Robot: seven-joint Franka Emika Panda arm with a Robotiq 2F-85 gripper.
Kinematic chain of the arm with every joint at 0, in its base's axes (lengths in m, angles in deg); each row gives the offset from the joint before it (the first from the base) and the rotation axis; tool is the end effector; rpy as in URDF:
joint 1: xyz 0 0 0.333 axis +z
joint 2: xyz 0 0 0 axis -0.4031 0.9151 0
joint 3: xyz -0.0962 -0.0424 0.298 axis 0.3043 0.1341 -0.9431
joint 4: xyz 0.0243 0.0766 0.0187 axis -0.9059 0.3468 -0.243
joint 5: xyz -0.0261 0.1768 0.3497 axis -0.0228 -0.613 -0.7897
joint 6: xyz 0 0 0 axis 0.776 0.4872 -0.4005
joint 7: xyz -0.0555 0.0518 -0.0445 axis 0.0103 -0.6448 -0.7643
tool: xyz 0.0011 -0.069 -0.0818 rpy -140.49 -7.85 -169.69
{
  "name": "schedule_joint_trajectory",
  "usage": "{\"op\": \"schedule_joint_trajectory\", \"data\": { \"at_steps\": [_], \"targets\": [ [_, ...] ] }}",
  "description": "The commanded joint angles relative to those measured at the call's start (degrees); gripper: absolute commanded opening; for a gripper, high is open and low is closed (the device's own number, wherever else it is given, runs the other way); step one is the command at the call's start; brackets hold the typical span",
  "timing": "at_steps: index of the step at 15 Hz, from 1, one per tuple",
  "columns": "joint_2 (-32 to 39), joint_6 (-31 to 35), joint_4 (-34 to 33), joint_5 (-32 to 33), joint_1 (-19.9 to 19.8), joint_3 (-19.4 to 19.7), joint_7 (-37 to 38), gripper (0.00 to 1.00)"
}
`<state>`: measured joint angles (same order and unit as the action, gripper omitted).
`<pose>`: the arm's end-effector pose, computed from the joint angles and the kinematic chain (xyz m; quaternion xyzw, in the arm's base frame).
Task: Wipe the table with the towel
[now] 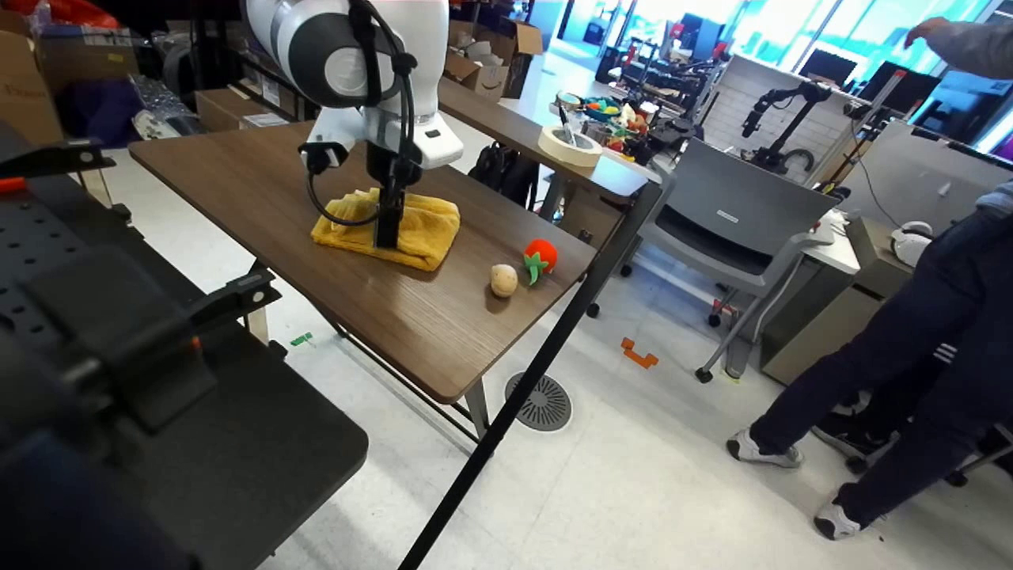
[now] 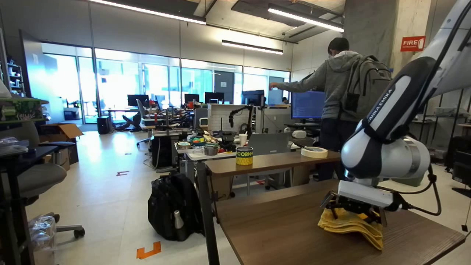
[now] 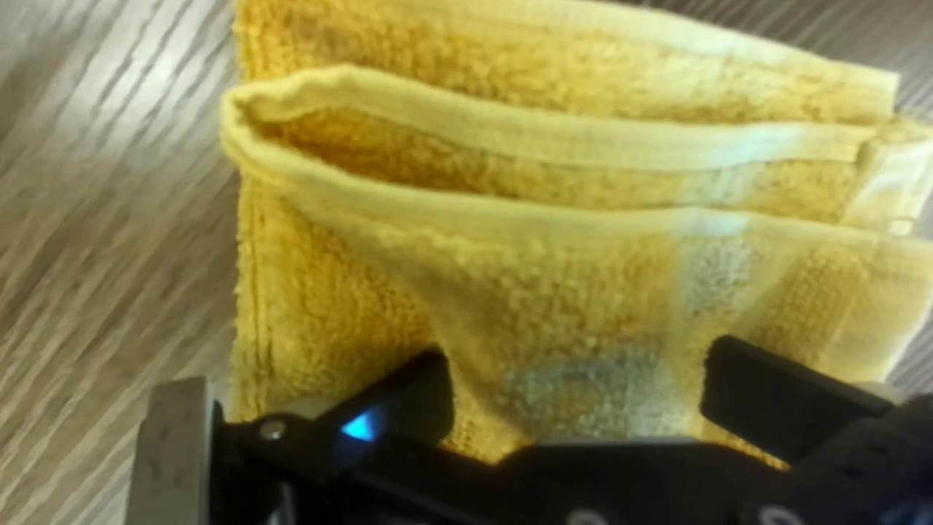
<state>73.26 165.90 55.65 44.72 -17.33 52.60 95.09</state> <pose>0.6163 -0.0084 0.0285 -0.9185 0.3924 -0.0381 0.0293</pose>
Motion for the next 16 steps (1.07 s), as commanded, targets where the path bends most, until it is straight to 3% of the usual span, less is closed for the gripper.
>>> {"op": "schedule_joint_trajectory", "data": {
  "at_steps": [1, 5, 8, 12, 16],
  "targets": [
    [5.2, -6.8, -8.3, 0.9, 4.5, -0.7, 4.3, 1.0],
    [10.3, -17.0, -20.3, 4.5, 10.5, 0.2, 12.1, 1.0],
    [14.2, -23.8, -28.8, 7.4, 11.6, 1.3, 19.3, 1.0],
    [19.2, -29.3, -38.2, 9.7, 7.9, 3.0, 25.6, 1.0],
    [19.8, -28.4, -38.9, 8.6, 1.0, 3.8, 28.1, 1.0]
  ]
}}
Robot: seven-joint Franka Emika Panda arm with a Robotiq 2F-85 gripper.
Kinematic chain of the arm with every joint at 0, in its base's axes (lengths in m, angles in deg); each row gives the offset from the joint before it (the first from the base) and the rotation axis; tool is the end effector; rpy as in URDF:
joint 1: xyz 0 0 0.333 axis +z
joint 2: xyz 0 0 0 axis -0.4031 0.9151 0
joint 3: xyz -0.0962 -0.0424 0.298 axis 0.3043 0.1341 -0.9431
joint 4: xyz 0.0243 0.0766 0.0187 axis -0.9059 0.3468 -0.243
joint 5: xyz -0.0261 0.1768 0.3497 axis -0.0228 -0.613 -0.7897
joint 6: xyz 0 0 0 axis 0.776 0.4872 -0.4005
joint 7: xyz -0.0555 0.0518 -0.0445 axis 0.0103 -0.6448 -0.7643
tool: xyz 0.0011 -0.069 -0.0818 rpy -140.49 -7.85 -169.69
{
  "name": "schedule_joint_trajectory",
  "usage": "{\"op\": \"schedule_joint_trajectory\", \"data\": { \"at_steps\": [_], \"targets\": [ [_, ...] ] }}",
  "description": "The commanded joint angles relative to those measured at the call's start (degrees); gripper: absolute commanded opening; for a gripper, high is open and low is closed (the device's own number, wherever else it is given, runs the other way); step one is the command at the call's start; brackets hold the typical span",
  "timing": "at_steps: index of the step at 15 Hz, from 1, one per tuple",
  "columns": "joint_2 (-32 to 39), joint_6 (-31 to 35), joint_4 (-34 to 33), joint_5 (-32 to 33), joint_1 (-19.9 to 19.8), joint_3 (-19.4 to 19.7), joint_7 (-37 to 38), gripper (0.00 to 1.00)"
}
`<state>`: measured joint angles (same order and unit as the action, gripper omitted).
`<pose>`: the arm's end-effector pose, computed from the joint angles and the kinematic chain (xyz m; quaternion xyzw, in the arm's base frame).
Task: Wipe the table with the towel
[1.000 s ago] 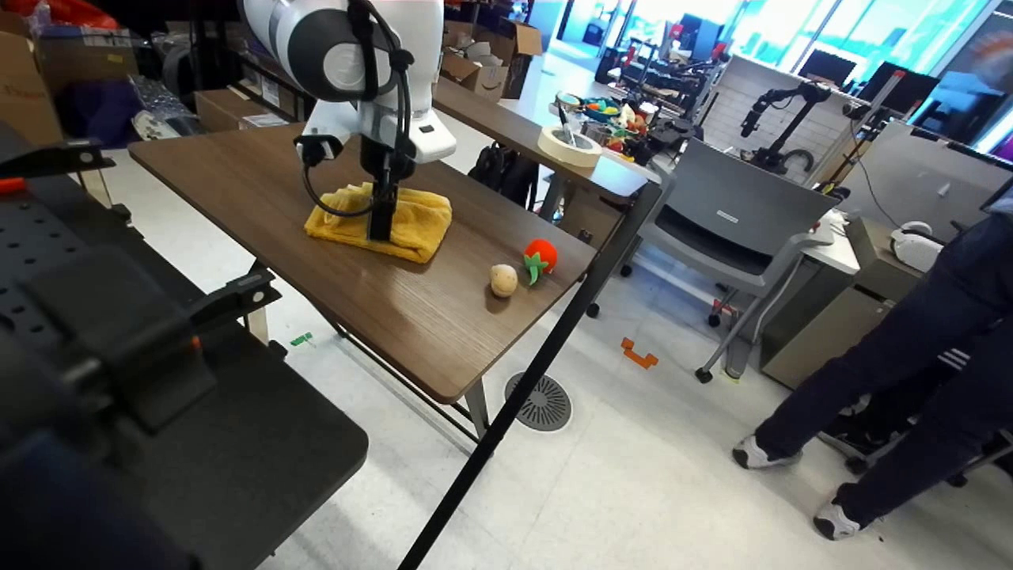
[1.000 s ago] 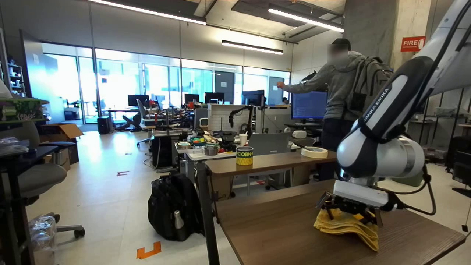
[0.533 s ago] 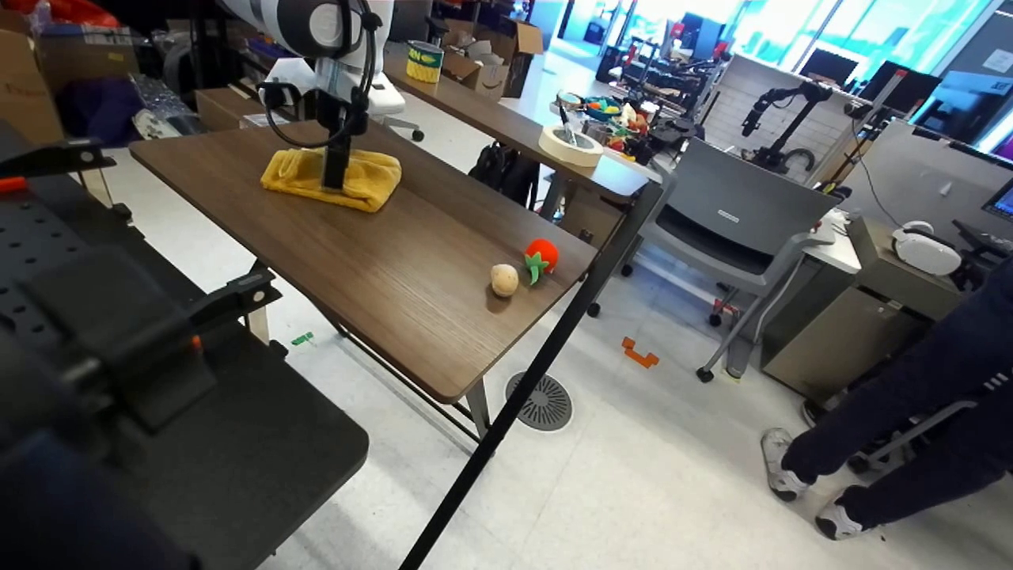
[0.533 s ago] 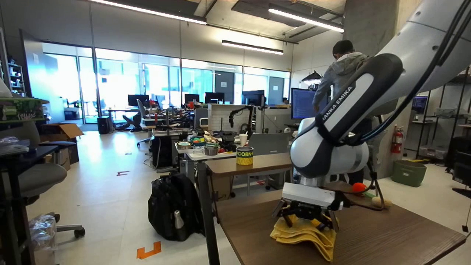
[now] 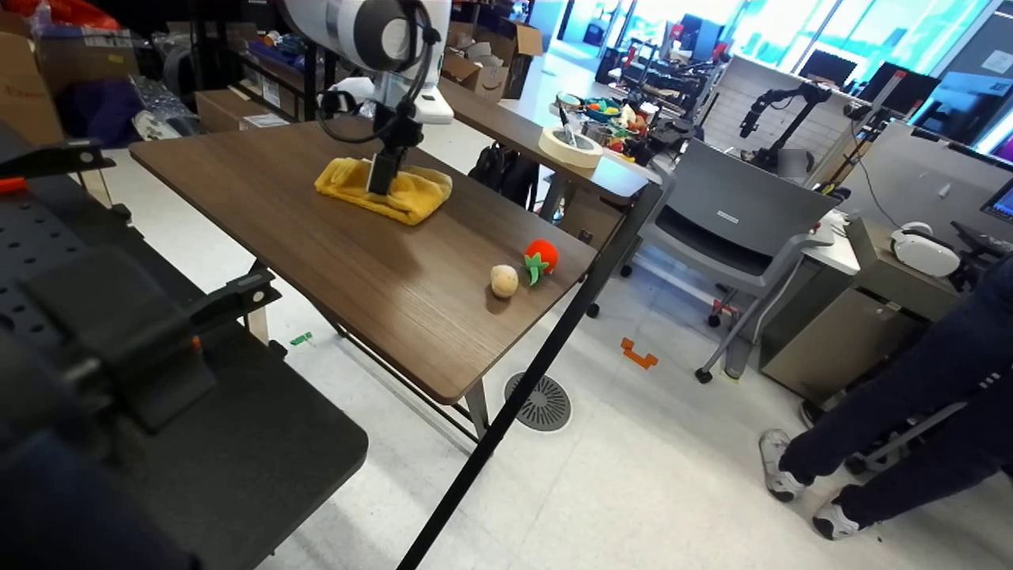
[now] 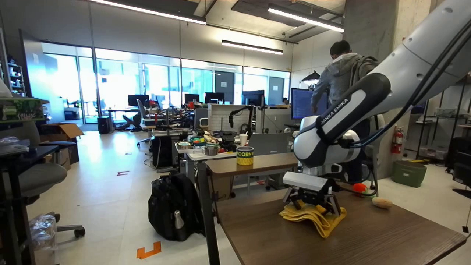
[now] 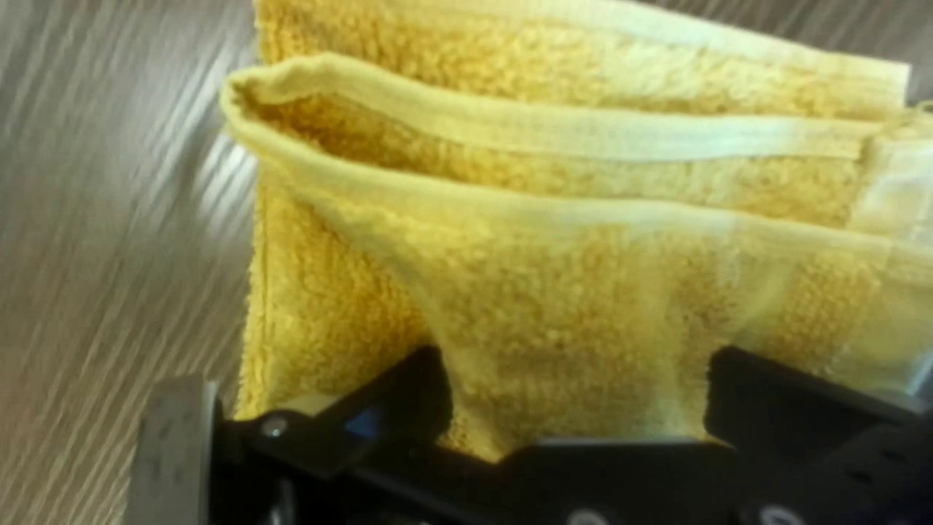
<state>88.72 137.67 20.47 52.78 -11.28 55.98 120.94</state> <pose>0.7187 0.0741 0.0260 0.8812 -0.4718 -0.0208 0.0202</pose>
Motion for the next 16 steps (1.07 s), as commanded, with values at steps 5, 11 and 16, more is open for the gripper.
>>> {"op": "schedule_joint_trajectory", "data": {
  "at_steps": [5, 11, 16],
  "targets": [
    [5.4, 0.4, -5.2, 0.4, -11.8, -0.8, 0.6, 1.0],
    [5.7, -1.1, -8.0, 4.8, -4.2, -0.9, 3.4, 1.0],
    [10.3, -8.4, -19.0, 8.2, 5.4, -0.2, 10.0, 1.0]
  ]
}}
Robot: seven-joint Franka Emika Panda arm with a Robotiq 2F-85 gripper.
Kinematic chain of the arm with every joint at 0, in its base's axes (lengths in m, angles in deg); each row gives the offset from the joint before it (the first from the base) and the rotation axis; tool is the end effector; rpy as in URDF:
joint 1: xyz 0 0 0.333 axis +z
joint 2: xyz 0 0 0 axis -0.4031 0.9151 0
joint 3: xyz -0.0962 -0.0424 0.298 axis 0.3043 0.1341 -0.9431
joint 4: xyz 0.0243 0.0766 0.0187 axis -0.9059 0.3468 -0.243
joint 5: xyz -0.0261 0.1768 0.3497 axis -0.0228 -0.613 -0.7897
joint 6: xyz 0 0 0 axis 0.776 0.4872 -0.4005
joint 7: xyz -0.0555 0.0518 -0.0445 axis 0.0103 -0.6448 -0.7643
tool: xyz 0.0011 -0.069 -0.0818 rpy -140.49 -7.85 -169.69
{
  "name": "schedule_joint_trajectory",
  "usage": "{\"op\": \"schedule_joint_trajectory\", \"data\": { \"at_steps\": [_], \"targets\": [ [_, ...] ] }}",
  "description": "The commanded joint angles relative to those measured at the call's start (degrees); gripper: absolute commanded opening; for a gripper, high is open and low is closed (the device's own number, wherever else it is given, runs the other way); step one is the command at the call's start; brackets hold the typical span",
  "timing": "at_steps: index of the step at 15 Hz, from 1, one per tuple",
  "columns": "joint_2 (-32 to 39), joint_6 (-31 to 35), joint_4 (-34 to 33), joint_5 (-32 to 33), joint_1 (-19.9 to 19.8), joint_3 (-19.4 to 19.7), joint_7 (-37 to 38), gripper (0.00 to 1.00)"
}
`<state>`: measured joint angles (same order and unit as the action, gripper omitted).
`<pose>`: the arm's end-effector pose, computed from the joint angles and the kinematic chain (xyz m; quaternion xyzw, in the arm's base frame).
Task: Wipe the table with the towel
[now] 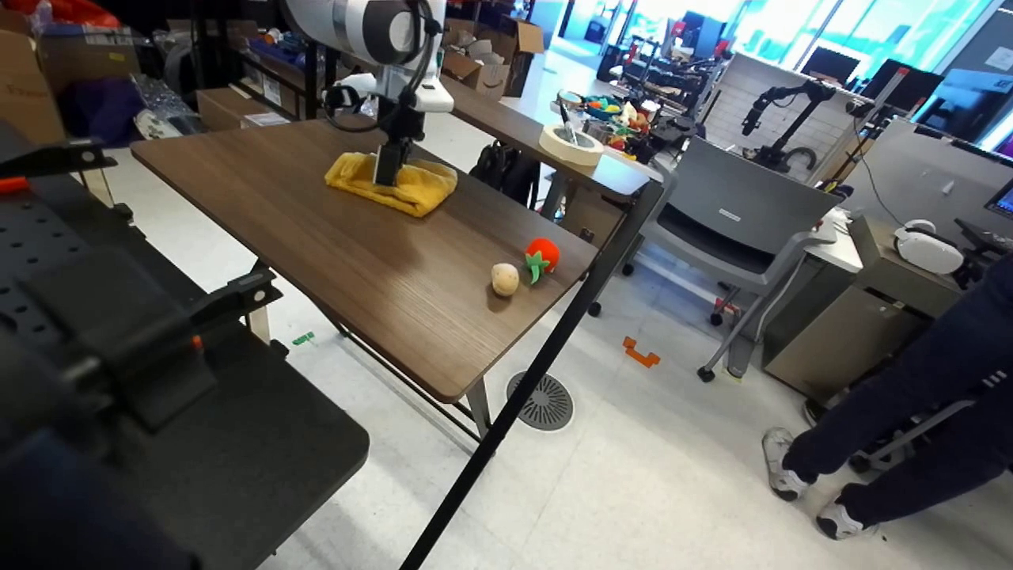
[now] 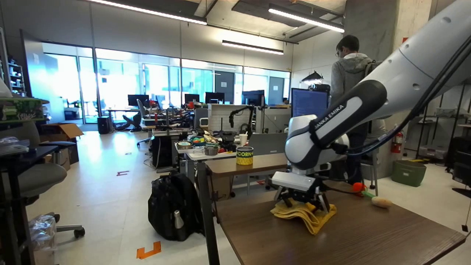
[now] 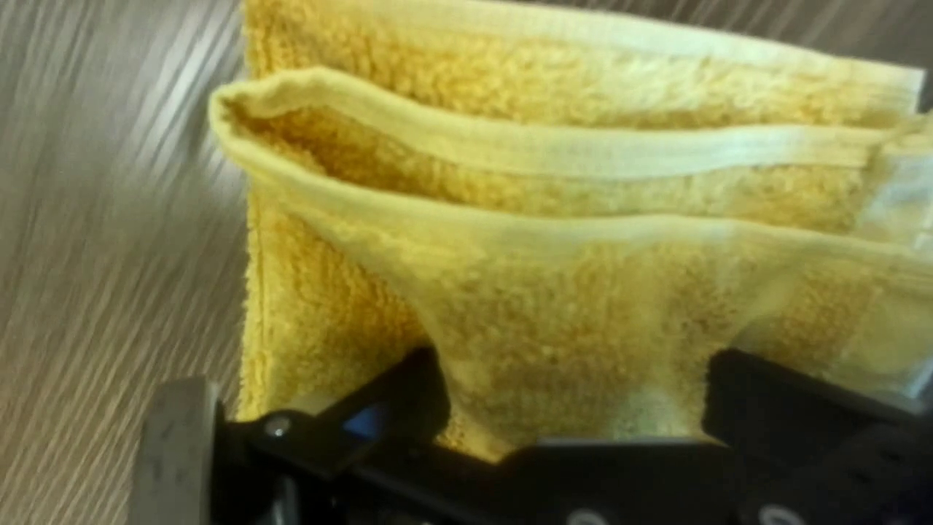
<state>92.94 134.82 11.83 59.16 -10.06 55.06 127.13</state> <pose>0.7357 0.1077 0.0278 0.8845 -0.4647 0.0069 0.0402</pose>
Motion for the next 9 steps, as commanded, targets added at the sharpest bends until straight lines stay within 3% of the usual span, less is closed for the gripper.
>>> {"op": "schedule_joint_trajectory", "data": {
  "at_steps": [1, 5, 7, 8, 9],
  "targets": [
    [7.4, -7.7, -13.4, 2.3, 5.9, 1.0, 5.3, 1.0],
    [12.3, -14.4, -23.5, 3.1, 9.1, 2.1, 8.4, 1.0],
    [13.6, -15.8, -24.4, 2.7, 7.5, 3.0, 8.2, 1.0],
    [13.8, -16.1, -23.4, 4.4, 4.7, 1.1, 8.3, 1.0],
    [13.4, -16.2, -21.5, 1.7, 4.5, 3.2, 7.9, 1.0]
  ]
}}
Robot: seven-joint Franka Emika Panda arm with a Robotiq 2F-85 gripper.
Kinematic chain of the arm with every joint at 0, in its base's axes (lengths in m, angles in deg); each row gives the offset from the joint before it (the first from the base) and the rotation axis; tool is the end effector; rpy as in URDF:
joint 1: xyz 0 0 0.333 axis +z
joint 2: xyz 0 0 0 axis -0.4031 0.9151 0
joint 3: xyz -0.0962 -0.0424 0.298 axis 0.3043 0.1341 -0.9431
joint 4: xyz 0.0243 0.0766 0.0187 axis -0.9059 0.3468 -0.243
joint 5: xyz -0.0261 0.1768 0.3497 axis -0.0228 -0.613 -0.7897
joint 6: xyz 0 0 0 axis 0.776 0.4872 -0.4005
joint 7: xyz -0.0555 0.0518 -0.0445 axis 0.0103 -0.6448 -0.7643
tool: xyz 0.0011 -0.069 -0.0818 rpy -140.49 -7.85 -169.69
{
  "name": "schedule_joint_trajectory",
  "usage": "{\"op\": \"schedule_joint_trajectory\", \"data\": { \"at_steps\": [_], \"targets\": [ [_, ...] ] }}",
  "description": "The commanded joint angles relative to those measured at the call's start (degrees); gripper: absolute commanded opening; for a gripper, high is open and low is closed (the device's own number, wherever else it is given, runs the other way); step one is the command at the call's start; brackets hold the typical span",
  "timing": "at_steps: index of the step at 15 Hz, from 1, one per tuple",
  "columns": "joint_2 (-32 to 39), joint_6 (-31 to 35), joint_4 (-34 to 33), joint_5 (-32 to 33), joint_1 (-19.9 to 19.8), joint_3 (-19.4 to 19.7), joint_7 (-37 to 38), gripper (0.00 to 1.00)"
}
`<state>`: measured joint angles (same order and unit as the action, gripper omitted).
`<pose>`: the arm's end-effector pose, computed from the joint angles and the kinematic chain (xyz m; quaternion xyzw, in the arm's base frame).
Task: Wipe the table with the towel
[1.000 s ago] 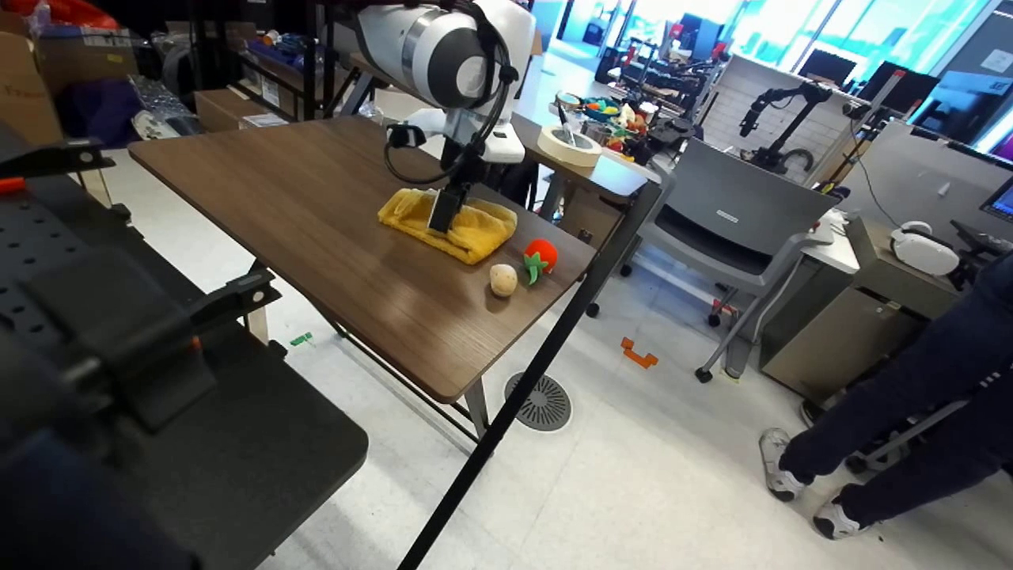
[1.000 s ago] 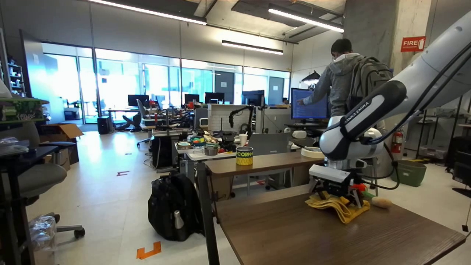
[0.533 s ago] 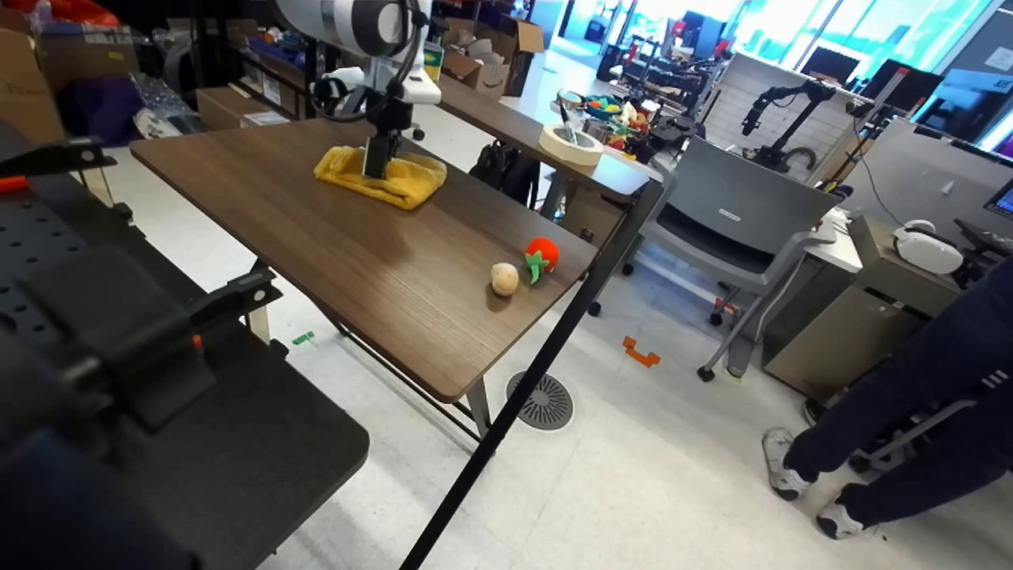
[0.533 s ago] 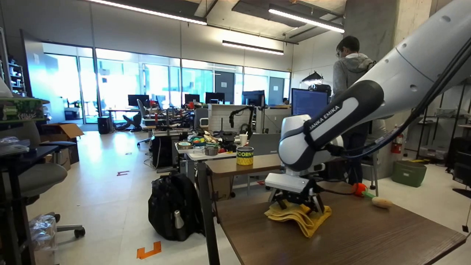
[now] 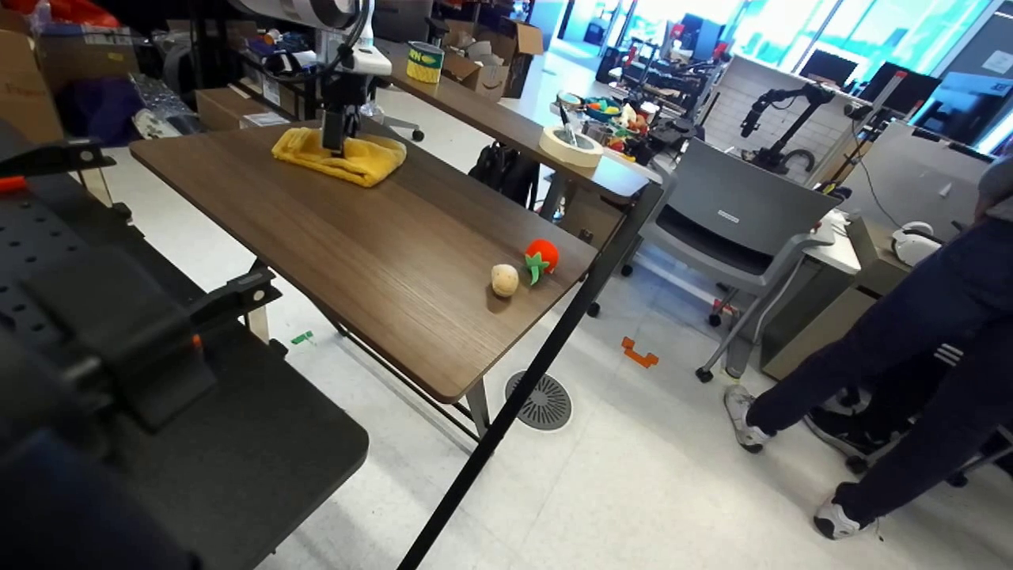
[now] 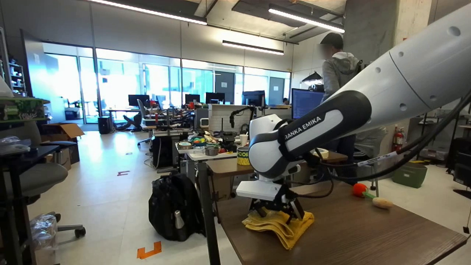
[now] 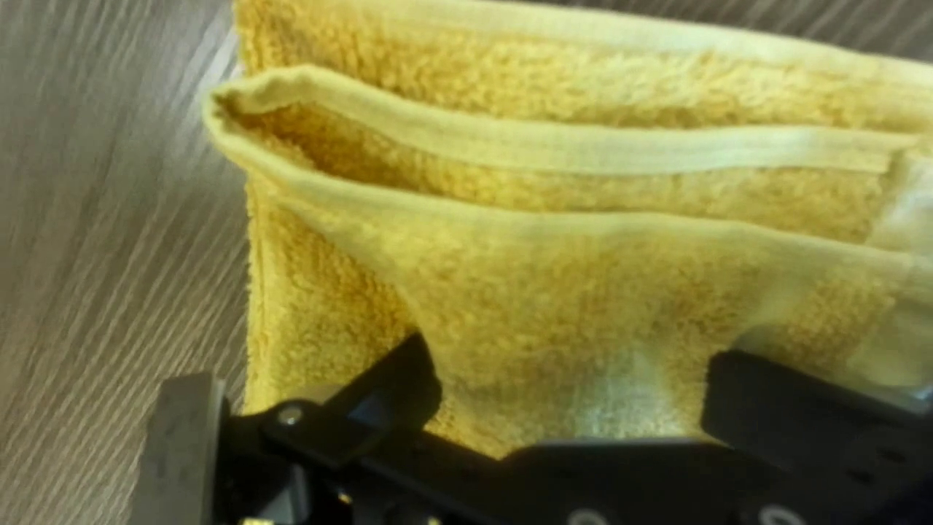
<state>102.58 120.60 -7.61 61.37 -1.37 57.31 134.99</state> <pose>0.7292 0.2256 0.0279 0.8950 -0.4369 0.0092 0.0901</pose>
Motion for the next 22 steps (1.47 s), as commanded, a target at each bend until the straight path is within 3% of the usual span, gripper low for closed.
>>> {"op": "schedule_joint_trajectory", "data": {
  "at_steps": [1, 7, 11, 15, 16, 17, 20, 21, 22],
  "targets": [
    [3.0, -2.6, -0.2, -0.7, -5.1, 1.2, 1.4, 1.0],
    [0.4, -7.1, 5.2, 0.3, -11.6, 3.2, 2.3, 1.0],
    [-3.5, -7.4, 12.3, 0.8, -14.1, 2.1, -7.7, 1.0],
    [-8.5, -3.7, 22.1, 2.0, -13.2, 1.9, -18.1, 1.0],
    [-10.0, -3.1, 24.7, 2.7, -11.3, 2.1, -18.9, 1.0],
    [-8.8, -6.9, 15.8, 1.0, -13.6, 2.4, -16.4, 1.0],
    [-11.0, -6.2, 20.0, 3.6, -13.0, 1.1, -17.4, 1.0],
    [-11.8, -8.7, 21.9, 8.0, -11.2, 3.2, -21.0, 1.0],
    [-13.0, -7.0, 24.2, 7.8, -11.1, 3.6, -24.9, 1.0]
  ]
}}
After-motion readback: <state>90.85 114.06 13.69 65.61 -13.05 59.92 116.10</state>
